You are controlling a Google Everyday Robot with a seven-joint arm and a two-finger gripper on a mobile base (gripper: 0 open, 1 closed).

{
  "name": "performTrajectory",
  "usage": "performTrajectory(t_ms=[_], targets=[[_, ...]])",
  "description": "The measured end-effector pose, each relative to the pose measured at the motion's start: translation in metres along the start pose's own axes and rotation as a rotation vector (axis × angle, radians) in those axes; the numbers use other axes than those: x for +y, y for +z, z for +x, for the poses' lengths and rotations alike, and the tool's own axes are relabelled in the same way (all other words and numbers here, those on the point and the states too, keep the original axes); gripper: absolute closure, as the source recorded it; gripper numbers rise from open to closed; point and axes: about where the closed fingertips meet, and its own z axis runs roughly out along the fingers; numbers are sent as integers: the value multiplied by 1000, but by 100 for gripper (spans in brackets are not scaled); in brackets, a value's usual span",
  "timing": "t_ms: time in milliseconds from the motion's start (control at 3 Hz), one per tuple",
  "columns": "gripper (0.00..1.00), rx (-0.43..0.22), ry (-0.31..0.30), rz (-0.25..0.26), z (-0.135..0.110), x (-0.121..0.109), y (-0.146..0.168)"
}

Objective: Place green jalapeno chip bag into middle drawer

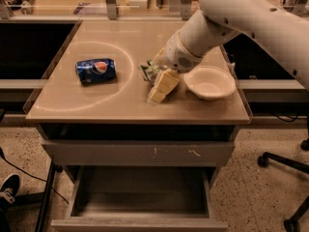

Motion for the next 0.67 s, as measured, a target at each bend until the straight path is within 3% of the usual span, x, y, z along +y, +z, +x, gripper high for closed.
performTrajectory(t_ms=[667], targets=[[64,0,0,0,0,0,0]])
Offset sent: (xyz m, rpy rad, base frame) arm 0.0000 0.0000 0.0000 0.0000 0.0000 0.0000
